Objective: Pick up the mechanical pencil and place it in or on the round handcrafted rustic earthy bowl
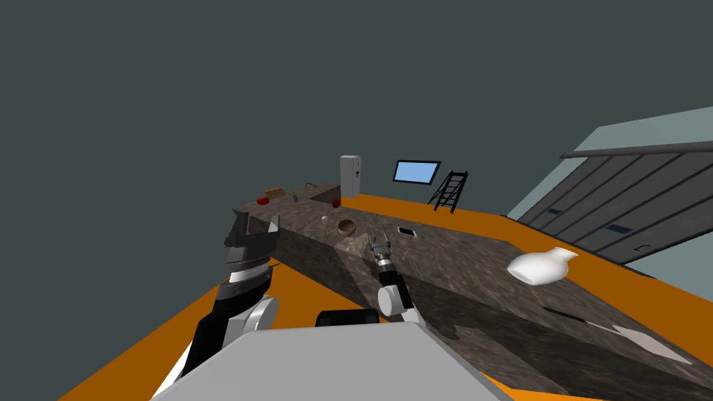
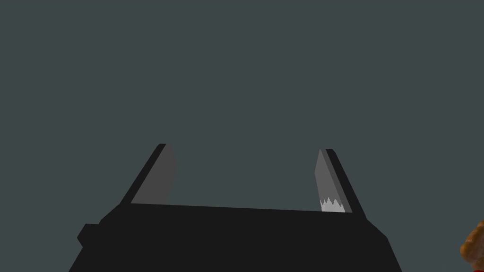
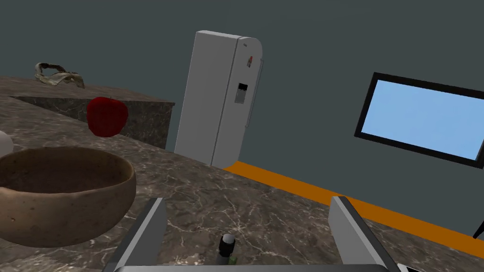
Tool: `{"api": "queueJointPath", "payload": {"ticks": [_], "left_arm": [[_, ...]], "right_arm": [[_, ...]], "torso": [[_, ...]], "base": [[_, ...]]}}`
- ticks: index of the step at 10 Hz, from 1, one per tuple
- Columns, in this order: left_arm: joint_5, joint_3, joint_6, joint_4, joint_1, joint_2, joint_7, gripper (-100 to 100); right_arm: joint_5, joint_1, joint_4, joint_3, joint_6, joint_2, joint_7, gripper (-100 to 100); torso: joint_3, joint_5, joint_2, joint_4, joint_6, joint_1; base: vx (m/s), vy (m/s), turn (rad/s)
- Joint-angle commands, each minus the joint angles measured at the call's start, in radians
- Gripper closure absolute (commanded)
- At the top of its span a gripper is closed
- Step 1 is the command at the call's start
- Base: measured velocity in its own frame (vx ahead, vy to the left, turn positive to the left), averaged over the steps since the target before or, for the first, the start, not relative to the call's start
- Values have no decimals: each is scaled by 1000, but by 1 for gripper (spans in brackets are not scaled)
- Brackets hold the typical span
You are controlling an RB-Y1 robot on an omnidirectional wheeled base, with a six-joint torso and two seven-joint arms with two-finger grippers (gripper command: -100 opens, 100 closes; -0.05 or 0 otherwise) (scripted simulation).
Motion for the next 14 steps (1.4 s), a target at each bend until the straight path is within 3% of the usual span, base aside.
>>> {"api": "queueJointPath", "payload": {"ticks": [1, 7, 10, 11, 12, 13, 14], "left_arm": [[0, 0, 0, 0, 0, 0, 0, 0], [0, 0, 0, 0, 0, 0, 0, 0], [0, 0, 0, 0, 0, 0, 0, 0], [0, 0, 0, 0, 0, 0, 0, 0], [0, 0, 0, 0, 0, 0, 0, 0], [0, 0, 0, 0, 0, 0, 0, 0], [0, 0, 0, 0, 0, 0, 0, 0]], "right_arm": [[-33, -18, 40, 24, 8, 9, -17, -100], [-127, -76, 183, 101, 11, 25, -66, -100], [-161, -97, 234, 128, 12, 35, -84, -100], [-153, -90, 219, 121, 12, 29, -81, -100], [-155, -91, 221, 122, 12, 29, -82, 0], [-158, -101, 209, 110, 42, 37, -71, -100], [-156, -94, 212, 116, 26, 35, -76, -100]], "torso": [[0, 0, 0, 0, 0, 0], [1, 0, 1, 0, 0, 0], [0, 0, 1, 0, 0, 2], [1, 0, 1, 0, 0, 1], [0, 1, 0, 0, 0, 3], [0, 1, 0, 0, 0, 4], [-1, 1, -2, 0, 0, 6]], "base": [[-14, -96, 48], [-22, -74, 50], [-20, -42, 26], [-13, -26, 11], [0, 0, 0], [21, 25, -74], [10, 17, -29]]}}
